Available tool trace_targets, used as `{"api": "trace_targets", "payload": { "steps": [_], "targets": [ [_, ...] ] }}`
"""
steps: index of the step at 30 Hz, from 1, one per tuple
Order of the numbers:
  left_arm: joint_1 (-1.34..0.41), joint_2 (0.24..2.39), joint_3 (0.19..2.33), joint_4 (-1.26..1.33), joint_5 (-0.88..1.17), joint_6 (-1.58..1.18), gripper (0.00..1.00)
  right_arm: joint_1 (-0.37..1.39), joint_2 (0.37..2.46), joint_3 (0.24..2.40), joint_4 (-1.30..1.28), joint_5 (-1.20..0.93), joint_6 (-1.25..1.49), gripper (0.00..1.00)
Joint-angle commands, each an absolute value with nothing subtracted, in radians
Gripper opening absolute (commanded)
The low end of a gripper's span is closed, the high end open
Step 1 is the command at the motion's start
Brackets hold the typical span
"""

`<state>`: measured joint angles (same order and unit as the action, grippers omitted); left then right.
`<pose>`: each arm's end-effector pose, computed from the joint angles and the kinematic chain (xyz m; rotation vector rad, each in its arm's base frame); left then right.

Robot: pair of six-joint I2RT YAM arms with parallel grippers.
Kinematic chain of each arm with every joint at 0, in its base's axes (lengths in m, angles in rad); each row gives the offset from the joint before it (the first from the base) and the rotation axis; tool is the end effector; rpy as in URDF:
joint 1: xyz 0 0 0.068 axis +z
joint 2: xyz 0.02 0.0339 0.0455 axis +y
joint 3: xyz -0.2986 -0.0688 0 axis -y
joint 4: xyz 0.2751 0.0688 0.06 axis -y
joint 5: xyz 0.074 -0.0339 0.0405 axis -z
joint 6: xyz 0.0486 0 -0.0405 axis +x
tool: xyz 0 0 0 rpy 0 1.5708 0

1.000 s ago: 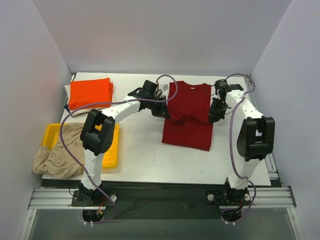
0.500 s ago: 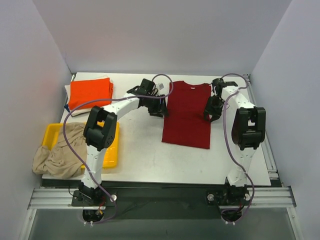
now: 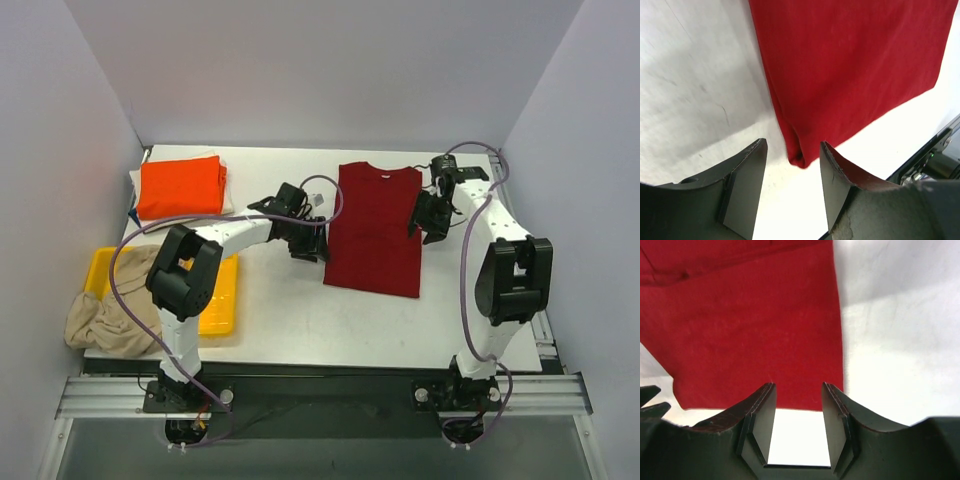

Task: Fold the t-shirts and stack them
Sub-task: Fold the folded rectangular tshirt in 1/3 of the way, then grab one side of the 2/3 rectangular tshirt with both arms

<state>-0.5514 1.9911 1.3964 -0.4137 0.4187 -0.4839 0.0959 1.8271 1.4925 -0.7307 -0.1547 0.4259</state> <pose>0.3870 -0.2612 0.1815 0.2586 2.7123 -0.8908 0.4316 0.0490 0.2619 0.3855 2.6402 0.3775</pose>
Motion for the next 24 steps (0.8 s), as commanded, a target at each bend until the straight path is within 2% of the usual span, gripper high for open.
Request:
{"api": "trace_targets", "payload": {
  "steps": [1, 10, 15, 24],
  "targets": [
    [-0.575, 1.905, 1.322, -0.308, 0.417, -0.508, 0.57, 0.117, 1.749, 1.375, -0.746, -0.173, 0.437, 0.42],
    [-0.615, 1.864, 1.214, -0.265, 0.397, -0.554, 0.56, 0.115, 1.563, 1.070, -0.655, -0.210, 0.483, 0.42],
    [-0.617, 1.855, 1.195, -0.272, 0.379, -0.554, 0.56, 0.110, 1.522, 0.990, -0.624, -0.204, 0.480, 0.41],
    [-0.623, 1.861, 1.183, -0.253, 0.384, -0.580, 0.56, 0.100, 1.565, 0.933, -0.583, -0.199, 0.472, 0.36]
  ]
}}
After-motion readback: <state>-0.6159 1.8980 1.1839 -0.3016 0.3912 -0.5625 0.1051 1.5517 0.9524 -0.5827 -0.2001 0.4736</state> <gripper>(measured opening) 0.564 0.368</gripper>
